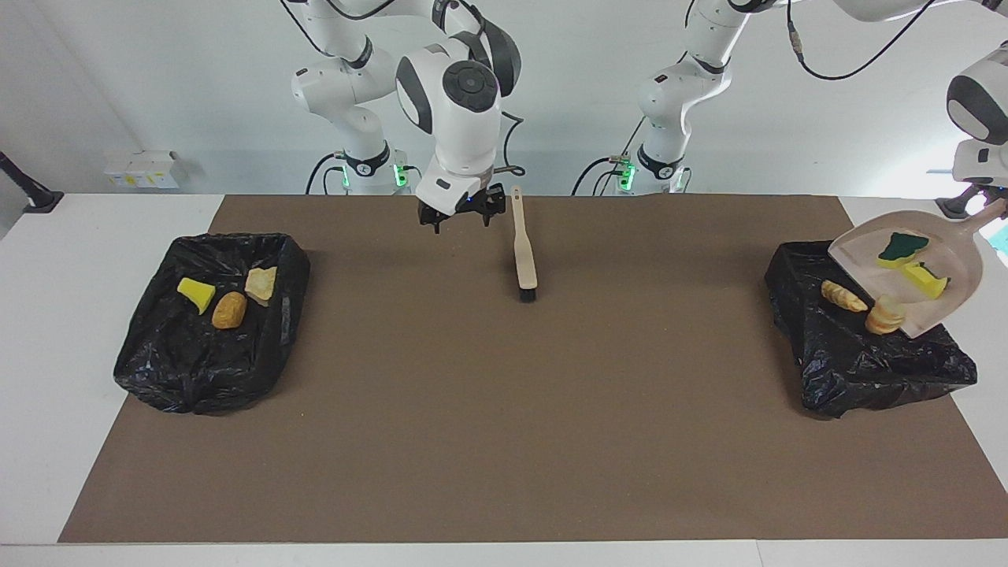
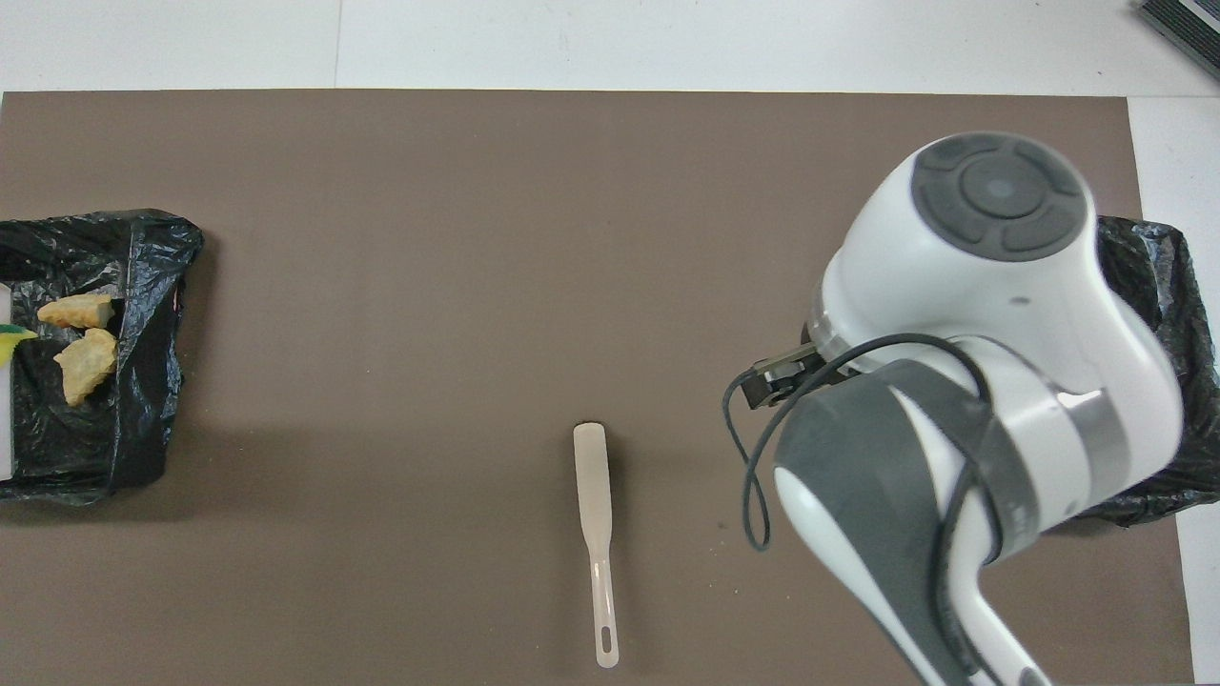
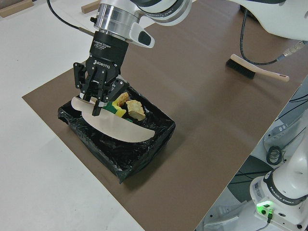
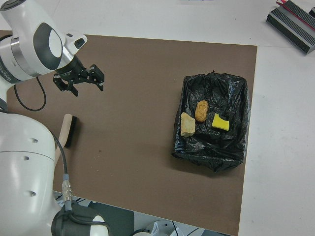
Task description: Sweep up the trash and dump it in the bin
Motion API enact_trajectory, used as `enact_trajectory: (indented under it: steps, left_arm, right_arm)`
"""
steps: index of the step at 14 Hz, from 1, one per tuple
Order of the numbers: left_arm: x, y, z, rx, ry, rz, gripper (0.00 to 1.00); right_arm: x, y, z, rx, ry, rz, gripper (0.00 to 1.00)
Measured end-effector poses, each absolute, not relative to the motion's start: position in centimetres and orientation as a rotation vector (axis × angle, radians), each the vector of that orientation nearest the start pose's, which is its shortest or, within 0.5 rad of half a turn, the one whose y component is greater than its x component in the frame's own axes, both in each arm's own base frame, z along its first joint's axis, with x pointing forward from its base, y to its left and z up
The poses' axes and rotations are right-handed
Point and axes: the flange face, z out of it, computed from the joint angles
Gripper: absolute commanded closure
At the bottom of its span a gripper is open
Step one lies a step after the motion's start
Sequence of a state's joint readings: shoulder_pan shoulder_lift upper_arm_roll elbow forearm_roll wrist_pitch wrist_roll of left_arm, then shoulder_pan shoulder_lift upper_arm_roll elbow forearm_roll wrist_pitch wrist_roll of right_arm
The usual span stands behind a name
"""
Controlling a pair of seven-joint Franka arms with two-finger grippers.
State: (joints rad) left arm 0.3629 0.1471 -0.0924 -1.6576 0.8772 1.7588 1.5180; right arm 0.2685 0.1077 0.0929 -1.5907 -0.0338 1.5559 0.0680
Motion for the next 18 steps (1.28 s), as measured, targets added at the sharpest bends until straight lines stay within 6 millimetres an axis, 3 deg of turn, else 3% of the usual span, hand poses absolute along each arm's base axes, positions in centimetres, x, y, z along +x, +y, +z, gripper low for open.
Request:
enact_trajectory:
  steps: [5, 8, 10, 13, 14, 18]
  left_arm:
    - [58.3, 20.5, 55.7, -1.681, 1.695, 0.984, 1.0]
    - [58.6, 20.2, 59.4, -1.587, 1.764, 0.991, 1.0]
    - [59.3, 18.2, 60.7, -1.521, 1.793, 0.988, 1.0]
    - [60.4, 13.2, 61.4, -1.376, 1.781, 1.05, 1.0]
    - [60.5, 12.5, 61.4, -1.35, 1.772, 1.067, 1.0]
    - [60.6, 12.6, 58.5, -1.361, 1.676, 1.103, 1.0]
  right_arm:
    - [57.0, 11.0, 58.3, -3.181, -0.225, 0.12, 0.0]
    - [58.0, 5.1, 60.0, -3.188, -0.057, 0.066, 0.0]
    - [58.2, 1.6, 60.2, -3.187, 0.04, 0.061, 0.0]
    - [57.7, -0.6, 61.0, -3.179, 0.15, 0.042, 0.0]
    - [57.3, -0.8, 61.4, -3.173, 0.168, 0.033, 0.0]
    - [55.9, -0.7, 62.0, -3.132, 0.182, 0.031, 0.0]
